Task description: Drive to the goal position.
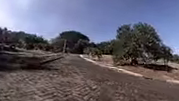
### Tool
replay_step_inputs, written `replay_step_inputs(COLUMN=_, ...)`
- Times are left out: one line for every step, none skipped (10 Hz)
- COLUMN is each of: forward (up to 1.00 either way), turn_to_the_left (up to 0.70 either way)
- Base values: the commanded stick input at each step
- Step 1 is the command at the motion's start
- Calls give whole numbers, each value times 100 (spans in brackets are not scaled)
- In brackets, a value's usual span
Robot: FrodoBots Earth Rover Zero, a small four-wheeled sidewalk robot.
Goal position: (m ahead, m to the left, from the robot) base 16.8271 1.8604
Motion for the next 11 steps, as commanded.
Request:
replay_step_inputs(forward=100, turn_to_the_left=0)
replay_step_inputs(forward=100, turn_to_the_left=0)
replay_step_inputs(forward=100, turn_to_the_left=0)
replay_step_inputs(forward=100, turn_to_the_left=0)
replay_step_inputs(forward=100, turn_to_the_left=0)
replay_step_inputs(forward=100, turn_to_the_left=0)
replay_step_inputs(forward=100, turn_to_the_left=0)
replay_step_inputs(forward=100, turn_to_the_left=0)
replay_step_inputs(forward=100, turn_to_the_left=0)
replay_step_inputs(forward=100, turn_to_the_left=0)
replay_step_inputs(forward=100, turn_to_the_left=0)
